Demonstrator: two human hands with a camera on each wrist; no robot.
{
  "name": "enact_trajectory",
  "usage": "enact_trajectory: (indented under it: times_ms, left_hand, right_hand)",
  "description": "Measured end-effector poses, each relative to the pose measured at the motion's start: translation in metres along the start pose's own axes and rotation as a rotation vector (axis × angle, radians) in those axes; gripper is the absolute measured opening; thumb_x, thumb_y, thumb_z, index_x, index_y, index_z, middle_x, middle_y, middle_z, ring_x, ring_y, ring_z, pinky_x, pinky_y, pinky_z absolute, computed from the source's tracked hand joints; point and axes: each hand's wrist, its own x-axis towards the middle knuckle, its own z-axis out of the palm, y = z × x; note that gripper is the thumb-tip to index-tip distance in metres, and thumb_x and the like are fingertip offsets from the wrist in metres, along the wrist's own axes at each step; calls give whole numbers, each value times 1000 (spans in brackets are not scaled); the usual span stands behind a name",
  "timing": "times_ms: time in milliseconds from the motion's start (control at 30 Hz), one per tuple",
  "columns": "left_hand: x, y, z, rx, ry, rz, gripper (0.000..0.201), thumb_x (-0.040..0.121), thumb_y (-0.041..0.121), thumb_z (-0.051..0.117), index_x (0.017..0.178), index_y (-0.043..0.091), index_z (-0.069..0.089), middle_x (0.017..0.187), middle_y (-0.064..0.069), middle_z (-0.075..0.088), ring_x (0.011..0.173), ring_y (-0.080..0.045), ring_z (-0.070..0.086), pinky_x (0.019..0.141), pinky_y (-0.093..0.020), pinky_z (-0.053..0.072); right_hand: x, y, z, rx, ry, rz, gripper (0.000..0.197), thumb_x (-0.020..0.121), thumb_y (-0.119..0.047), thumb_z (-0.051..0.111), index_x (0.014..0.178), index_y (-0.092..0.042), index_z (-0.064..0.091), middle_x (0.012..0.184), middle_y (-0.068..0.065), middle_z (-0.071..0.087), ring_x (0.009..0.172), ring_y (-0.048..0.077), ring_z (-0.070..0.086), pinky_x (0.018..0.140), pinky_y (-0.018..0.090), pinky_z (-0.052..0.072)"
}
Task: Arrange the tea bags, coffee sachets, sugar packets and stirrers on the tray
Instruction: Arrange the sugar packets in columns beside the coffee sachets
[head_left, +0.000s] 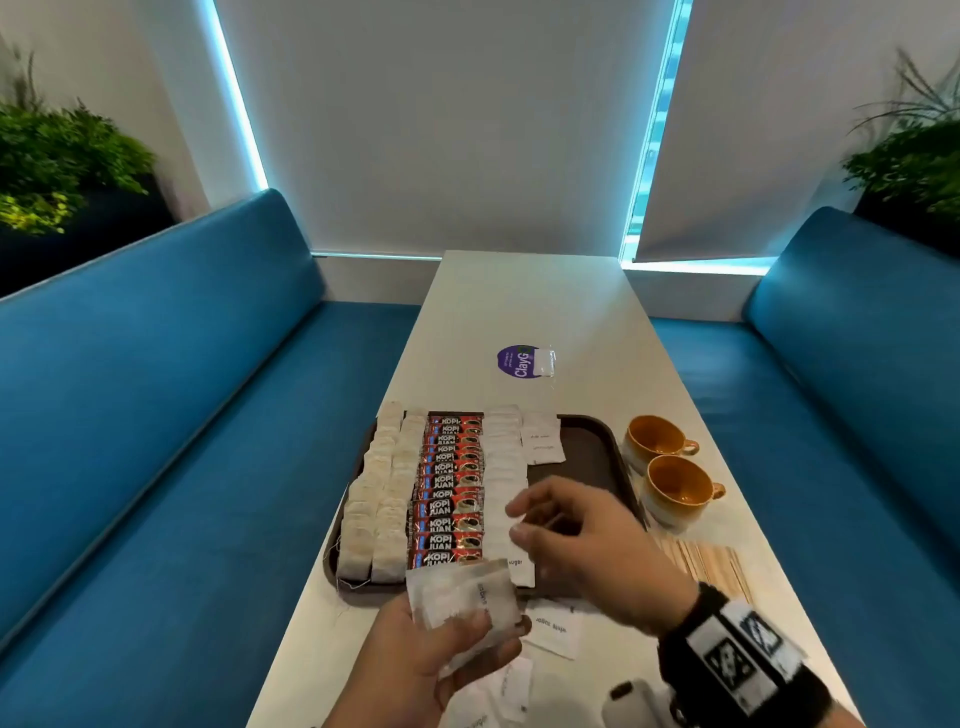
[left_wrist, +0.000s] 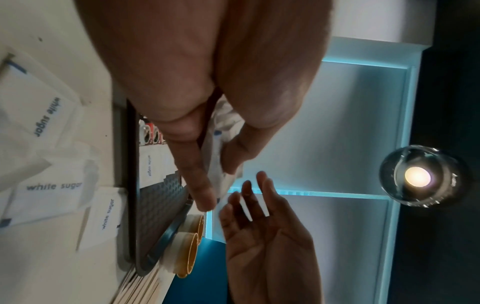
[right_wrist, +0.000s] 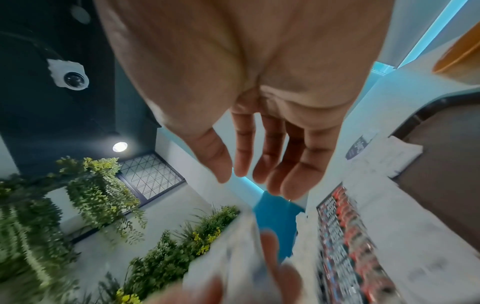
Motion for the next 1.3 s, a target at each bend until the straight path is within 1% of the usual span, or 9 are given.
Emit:
enact_trajectory:
  times_ms: [100,267,433,567,633,767,900,1100,1300]
  left_hand:
    - [-9,0,9,82,43,24,43,75,-16,77,114,-3,66,105,-30,73,91,-52,71,70,-50,64]
    - [-14,-9,17,124,149,101,31,85,2,72,116,0,68,105,-21,76,89,-36,75,62,-35,59]
    - [-18,-16,18,43,174,128,31,88,10,70,118,3,67,115,-18,74,105,-34,72,82,-40,57]
    - [-20,-26,13,148,121,52,40,81,11,76,119,-2,68,107,-22,73,81,-22,65,66,-28,50]
    - [-20,-31,13,176,105,28,41,77,12,78,113,-5,69,88,-17,71,70,-20,61,61,-26,49]
    - [-19,-33,13,179,123,61,20,81,3,76,99,-4,73,77,-15,65,63,-20,60,54,-26,50]
    - [-16,-32,11,174,161,108,21,82,-1,76,102,-7,73,81,-18,68,63,-22,61,54,-26,51]
    - [-10,-32,11,149,174,113,19,82,2,76,101,-4,74,80,-17,69,64,-23,61,56,-28,51]
    - [-4,-25,13,186,147,198,36,64,2,87,98,5,75,88,-12,72,77,-21,66,67,-33,53]
  right_hand:
    - [-30,10,16,78,-13,52,18,94,-22,73,110,-29,70,97,3,73,82,18,72,69,29,62]
    - [-57,34,25,283,16,112,12,90,-8,77,102,-9,77,90,17,75,69,21,66,66,34,61]
    - [-74,44,26,391,52,129,27,83,2,80,107,-3,68,95,21,75,71,30,71,65,36,62]
    - [-79,52,28,486,165,97,33,82,8,77,104,5,53,93,33,69,71,38,71,63,40,63]
    - [-79,55,29,483,174,69,31,83,8,77,99,6,51,92,31,69,73,38,71,65,41,63]
    - [-80,59,31,400,170,25,17,83,3,79,92,3,64,83,22,72,72,35,72,68,40,63]
    - [-80,59,32,391,223,-9,16,82,6,79,91,-6,76,87,19,74,73,34,74,68,36,63]
    - [-73,63,32,428,241,22,15,84,6,77,89,-7,80,87,16,77,77,37,75,73,41,64]
    - [-69,68,35,524,130,125,10,83,8,77,91,5,72,88,24,74,81,37,74,76,43,63]
